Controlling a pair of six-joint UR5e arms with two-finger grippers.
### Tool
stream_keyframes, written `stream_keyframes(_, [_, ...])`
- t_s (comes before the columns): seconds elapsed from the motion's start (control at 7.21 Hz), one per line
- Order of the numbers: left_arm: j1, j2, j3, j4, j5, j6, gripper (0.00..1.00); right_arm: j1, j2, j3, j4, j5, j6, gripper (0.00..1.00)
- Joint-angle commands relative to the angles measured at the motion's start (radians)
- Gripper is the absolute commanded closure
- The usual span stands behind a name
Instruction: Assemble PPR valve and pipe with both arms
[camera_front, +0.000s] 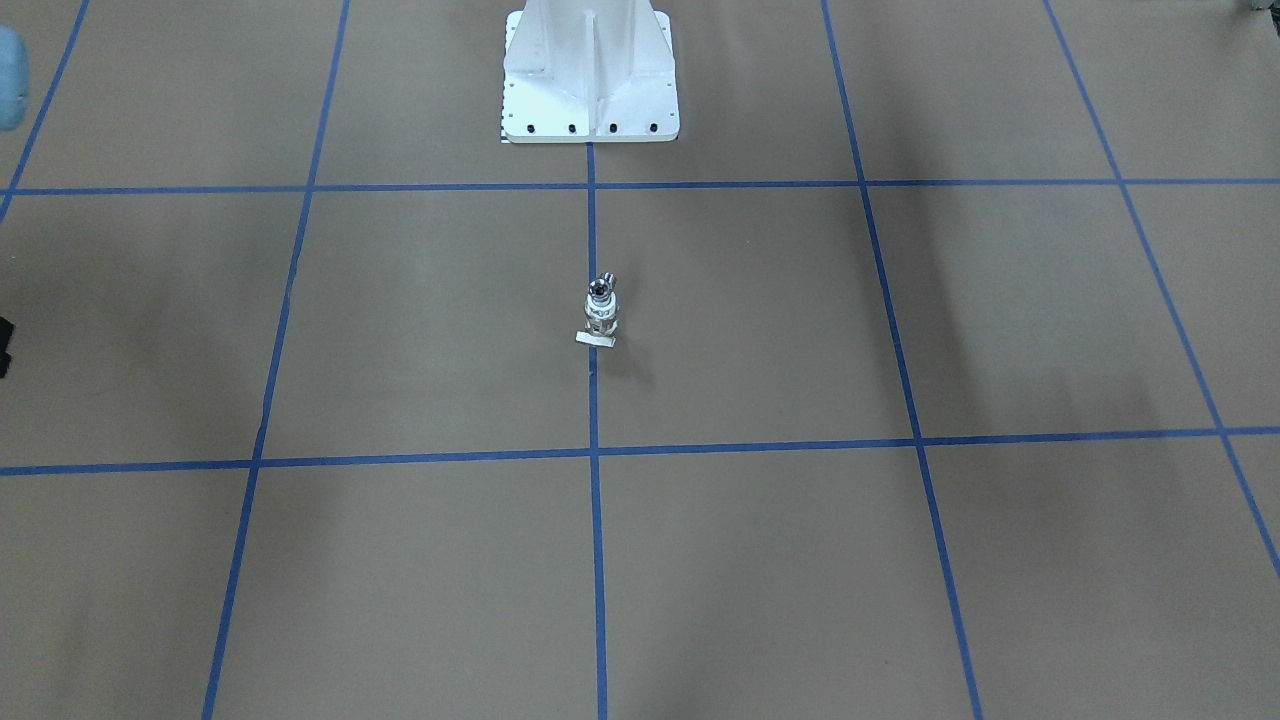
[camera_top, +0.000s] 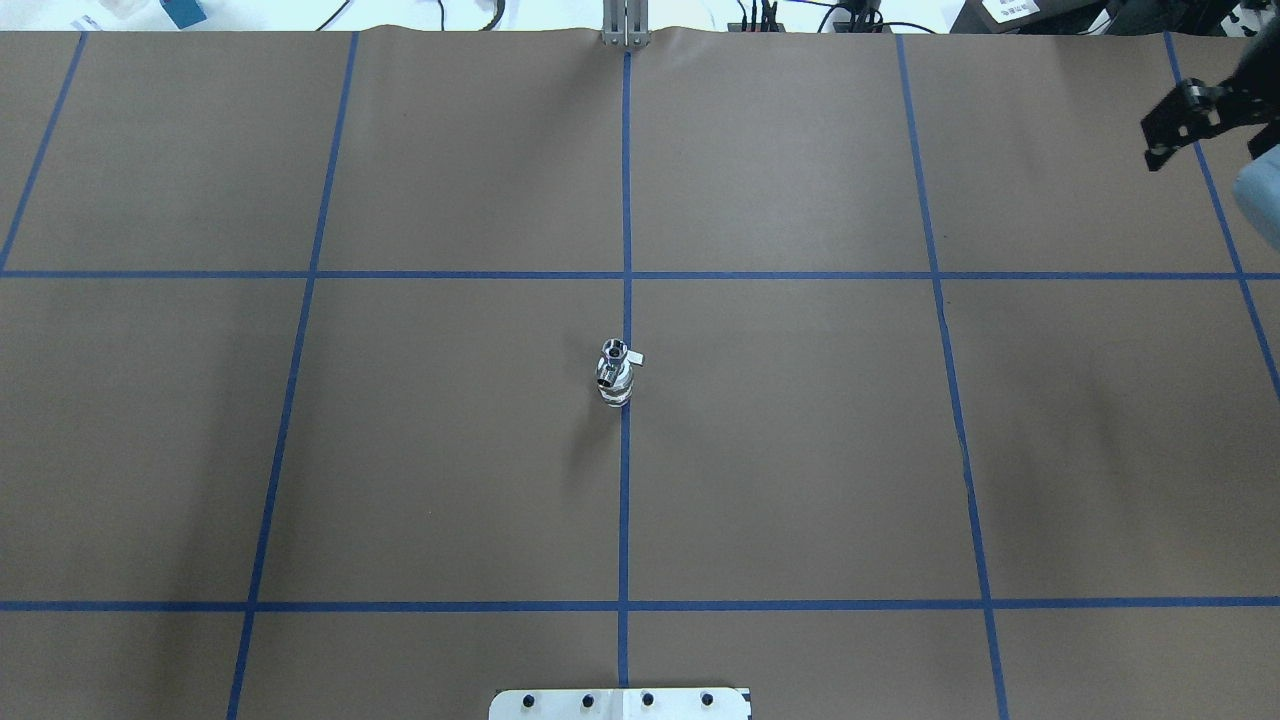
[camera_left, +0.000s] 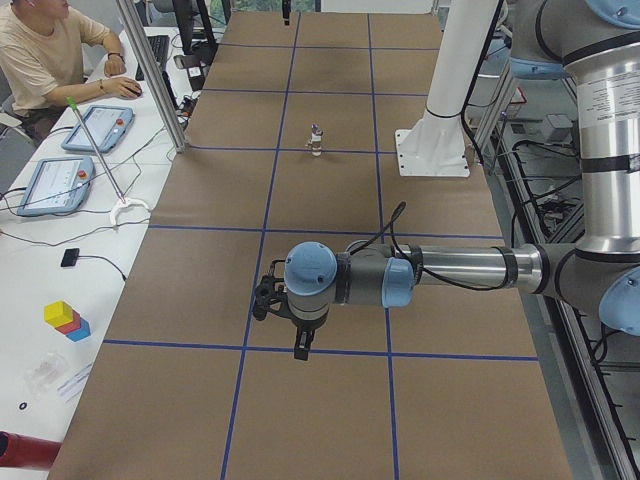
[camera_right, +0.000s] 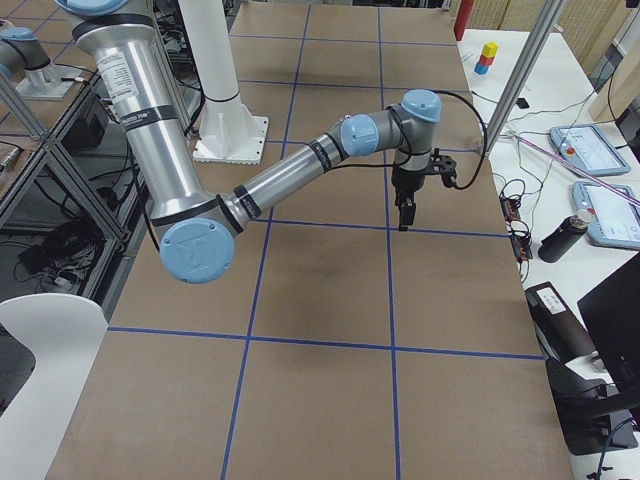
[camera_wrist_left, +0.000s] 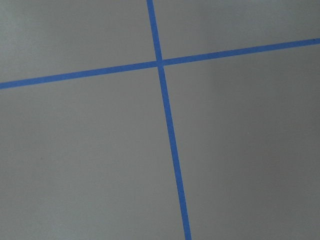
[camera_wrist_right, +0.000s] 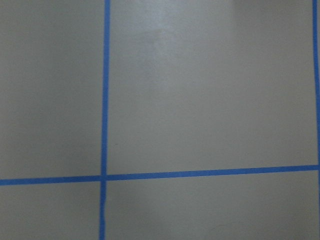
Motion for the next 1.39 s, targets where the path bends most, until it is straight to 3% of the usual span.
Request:
stream_keyframes(0.0, [-0.001, -0.003, -0.032, -0.002, 0.082, 0.0, 0.0, 0.122, -0.244, -0.044, 0.22, 0.064, -0.181, 0.0])
stream_keyframes(0.14, [0.001, 0.0, -0.096, 0.003, 0.219, 0.003, 0.0, 0.162, -0.318, -0.07, 0.279, 0.064, -0.185, 0.0])
stream_keyframes(0.28, [0.002, 0.001, -0.101, 0.004, 0.244, 0.008, 0.0, 0.206, -0.373, -0.065, 0.283, 0.064, -0.188, 0.0])
stream_keyframes(0.55, [0.006, 0.035, -0.098, -0.008, 0.239, 0.008, 0.0, 0.228, -0.43, -0.067, 0.335, 0.058, -0.189, 0.0])
stream_keyframes(1.25, [0.006, 0.037, -0.1, -0.009, 0.239, 0.008, 0.0, 0.231, -0.423, -0.058, 0.337, 0.059, -0.166, 0.0])
